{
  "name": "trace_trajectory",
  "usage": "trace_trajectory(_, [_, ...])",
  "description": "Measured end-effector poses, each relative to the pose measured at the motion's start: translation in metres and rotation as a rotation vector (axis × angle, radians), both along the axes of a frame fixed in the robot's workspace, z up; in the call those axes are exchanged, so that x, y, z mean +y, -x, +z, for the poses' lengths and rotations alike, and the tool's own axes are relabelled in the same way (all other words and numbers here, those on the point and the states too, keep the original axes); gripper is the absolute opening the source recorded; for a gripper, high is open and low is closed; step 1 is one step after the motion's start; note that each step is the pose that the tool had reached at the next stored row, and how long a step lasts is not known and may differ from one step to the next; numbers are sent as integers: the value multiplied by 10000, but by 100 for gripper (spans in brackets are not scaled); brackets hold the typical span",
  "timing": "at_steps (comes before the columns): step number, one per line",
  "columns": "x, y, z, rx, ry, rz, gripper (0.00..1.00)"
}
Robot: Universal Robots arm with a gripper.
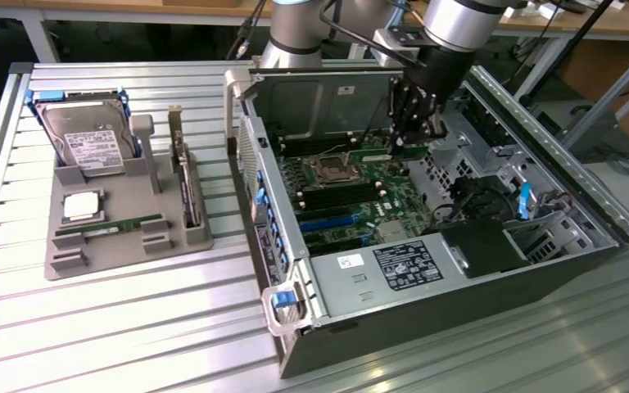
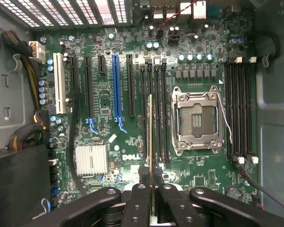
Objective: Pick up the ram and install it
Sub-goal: 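Insert the ram into the slot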
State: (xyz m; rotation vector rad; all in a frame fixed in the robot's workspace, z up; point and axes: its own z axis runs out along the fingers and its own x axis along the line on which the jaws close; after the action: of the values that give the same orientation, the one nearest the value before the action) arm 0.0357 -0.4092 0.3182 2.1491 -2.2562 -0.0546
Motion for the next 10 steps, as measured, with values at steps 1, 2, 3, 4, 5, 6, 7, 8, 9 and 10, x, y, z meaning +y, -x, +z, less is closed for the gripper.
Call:
trace_trajectory(1, [0, 0, -6, 0, 0, 0, 13])
trace_trajectory(2, [0, 0, -12, 0, 1, 0, 13])
trace_trajectory(3, [0, 0, -17, 0, 0, 0, 13])
trace_trajectory(4, [0, 0, -22, 0, 1, 0, 13])
trace_trajectory(5, [0, 0, -26, 0, 0, 0, 13])
trace_trajectory(6, [0, 0, -31, 0, 0, 0, 13])
trace_trajectory(7, [0, 0, -36, 0, 0, 0, 13])
trace_trajectory(8, [0, 0, -42, 0, 0, -1, 13])
trace_trajectory(9, [0, 0, -48, 0, 0, 0, 13])
trace_trajectory(10, [0, 0, -53, 0, 0, 0, 13])
